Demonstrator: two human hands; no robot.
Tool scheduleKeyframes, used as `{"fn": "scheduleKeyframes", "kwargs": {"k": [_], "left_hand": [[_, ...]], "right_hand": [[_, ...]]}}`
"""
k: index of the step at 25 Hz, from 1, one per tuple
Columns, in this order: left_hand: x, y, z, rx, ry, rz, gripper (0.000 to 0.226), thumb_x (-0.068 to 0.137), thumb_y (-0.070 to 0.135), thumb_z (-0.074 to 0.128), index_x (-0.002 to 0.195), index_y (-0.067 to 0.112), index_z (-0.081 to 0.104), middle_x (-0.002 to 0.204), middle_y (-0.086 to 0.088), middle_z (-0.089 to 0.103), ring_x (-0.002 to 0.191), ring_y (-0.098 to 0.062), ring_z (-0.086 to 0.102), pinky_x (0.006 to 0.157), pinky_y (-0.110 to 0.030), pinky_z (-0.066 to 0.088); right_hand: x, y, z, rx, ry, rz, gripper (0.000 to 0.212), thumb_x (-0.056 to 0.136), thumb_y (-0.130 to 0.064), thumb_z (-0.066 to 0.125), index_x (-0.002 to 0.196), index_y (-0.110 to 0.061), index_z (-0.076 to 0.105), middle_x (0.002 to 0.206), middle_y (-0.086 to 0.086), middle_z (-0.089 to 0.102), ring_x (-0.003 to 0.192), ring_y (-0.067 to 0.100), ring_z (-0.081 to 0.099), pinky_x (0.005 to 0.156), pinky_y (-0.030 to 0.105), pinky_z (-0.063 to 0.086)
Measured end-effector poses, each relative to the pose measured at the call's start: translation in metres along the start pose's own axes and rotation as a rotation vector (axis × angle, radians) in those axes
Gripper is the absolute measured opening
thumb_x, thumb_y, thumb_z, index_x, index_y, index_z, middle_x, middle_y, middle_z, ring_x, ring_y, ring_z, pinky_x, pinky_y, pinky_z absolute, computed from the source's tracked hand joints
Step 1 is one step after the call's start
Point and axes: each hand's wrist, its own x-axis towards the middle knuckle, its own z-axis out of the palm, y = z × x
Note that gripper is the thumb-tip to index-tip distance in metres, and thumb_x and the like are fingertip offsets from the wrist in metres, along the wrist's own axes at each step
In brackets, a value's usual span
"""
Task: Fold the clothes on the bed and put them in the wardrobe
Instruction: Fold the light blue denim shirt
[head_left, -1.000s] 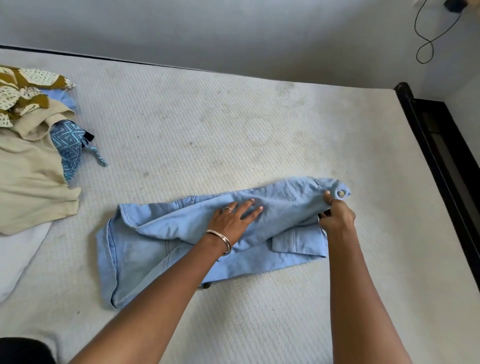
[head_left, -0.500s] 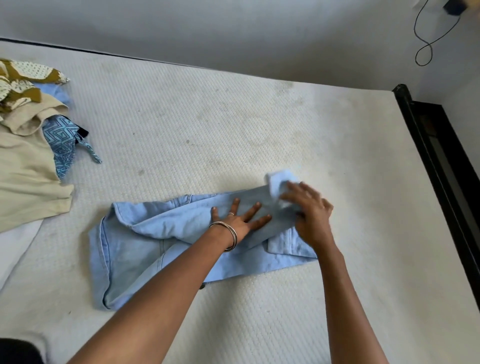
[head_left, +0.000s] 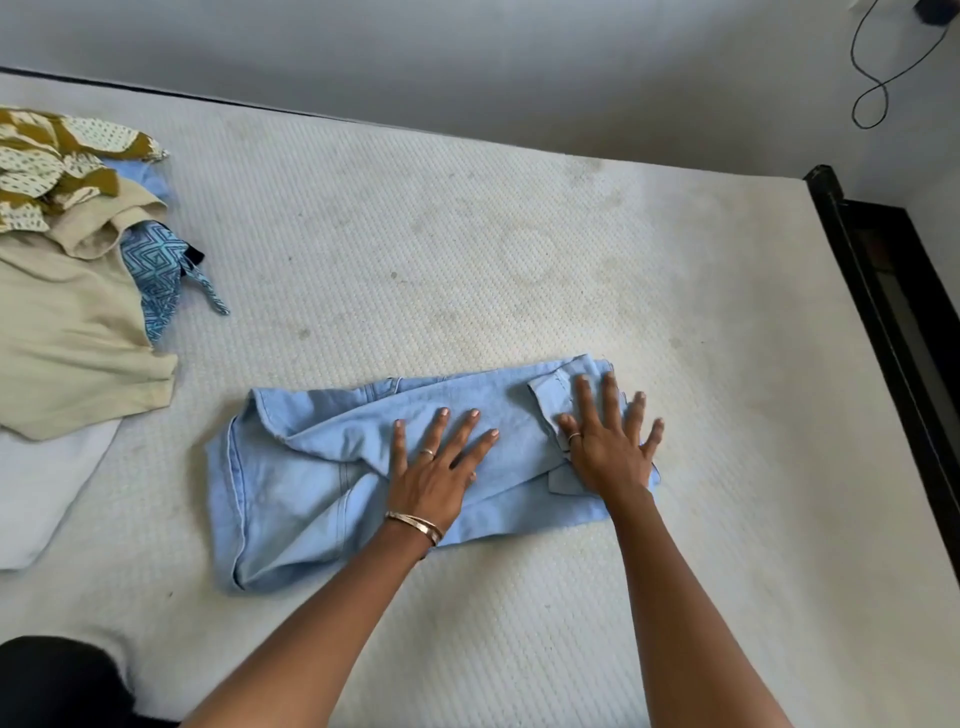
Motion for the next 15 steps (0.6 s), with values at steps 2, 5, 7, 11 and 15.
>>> {"fn": "scheduleKeyframes", "kwargs": {"k": [2, 5, 7, 11, 15], "left_hand": [[-0.005, -0.003, 0.0, -0.037, -0.01, -0.116, 0.061, 0.09, 0.041, 0.039, 0.146, 0.051, 0.017, 0.161, 0.012, 0.009, 0.148, -0.025, 0.012, 0.107, -0.07, -0.005], [0.001, -0.015, -0.012, -0.107, -0.205, -0.113, 0.064, 0.097, 0.05, 0.033, 0.141, 0.058, -0.013, 0.155, 0.018, -0.025, 0.146, -0.023, -0.019, 0.108, -0.068, -0.007], [0.004, -0.022, -0.019, -0.121, -0.291, -0.09, 0.065, 0.097, 0.057, 0.029, 0.139, 0.057, -0.021, 0.152, 0.02, -0.032, 0.144, -0.022, -0.026, 0.11, -0.067, -0.006], [0.011, -0.025, -0.031, -0.213, -0.378, -0.092, 0.068, 0.094, 0.055, 0.041, 0.145, 0.055, -0.003, 0.155, 0.021, -0.022, 0.145, -0.016, -0.019, 0.11, -0.065, -0.002], [0.02, 0.001, -0.061, -0.464, -0.003, -0.226, 0.029, 0.093, 0.026, 0.055, 0.12, 0.023, 0.064, 0.136, 0.001, 0.055, 0.124, -0.023, 0.048, 0.104, -0.035, 0.035]], "right_hand": [[0.009, -0.004, 0.0, 0.115, -0.049, 0.071, 0.06, 0.096, -0.068, 0.01, 0.15, -0.05, -0.009, 0.162, -0.01, -0.018, 0.149, 0.033, -0.015, 0.116, 0.061, -0.004], [0.013, 0.0, -0.013, 0.303, 0.022, 0.048, 0.066, 0.094, -0.067, 0.033, 0.152, -0.043, 0.009, 0.164, 0.001, 0.007, 0.148, 0.037, 0.01, 0.115, 0.059, 0.013], [0.015, 0.013, -0.022, 0.495, 0.113, 0.136, 0.087, 0.083, -0.068, 0.057, 0.152, -0.029, 0.021, 0.153, 0.015, 0.031, 0.139, 0.038, 0.033, 0.11, 0.059, 0.027], [0.018, 0.028, -0.035, 0.551, -0.119, 0.38, 0.113, 0.034, -0.093, 0.067, 0.111, -0.01, 0.058, 0.108, 0.012, 0.066, 0.098, 0.029, 0.062, 0.091, 0.052, 0.051], [0.027, 0.04, -0.043, 0.702, -0.193, 0.348, 0.093, 0.038, -0.077, 0.082, 0.096, -0.006, 0.067, 0.093, 0.01, 0.073, 0.086, 0.028, 0.069, 0.083, 0.048, 0.058]]}}
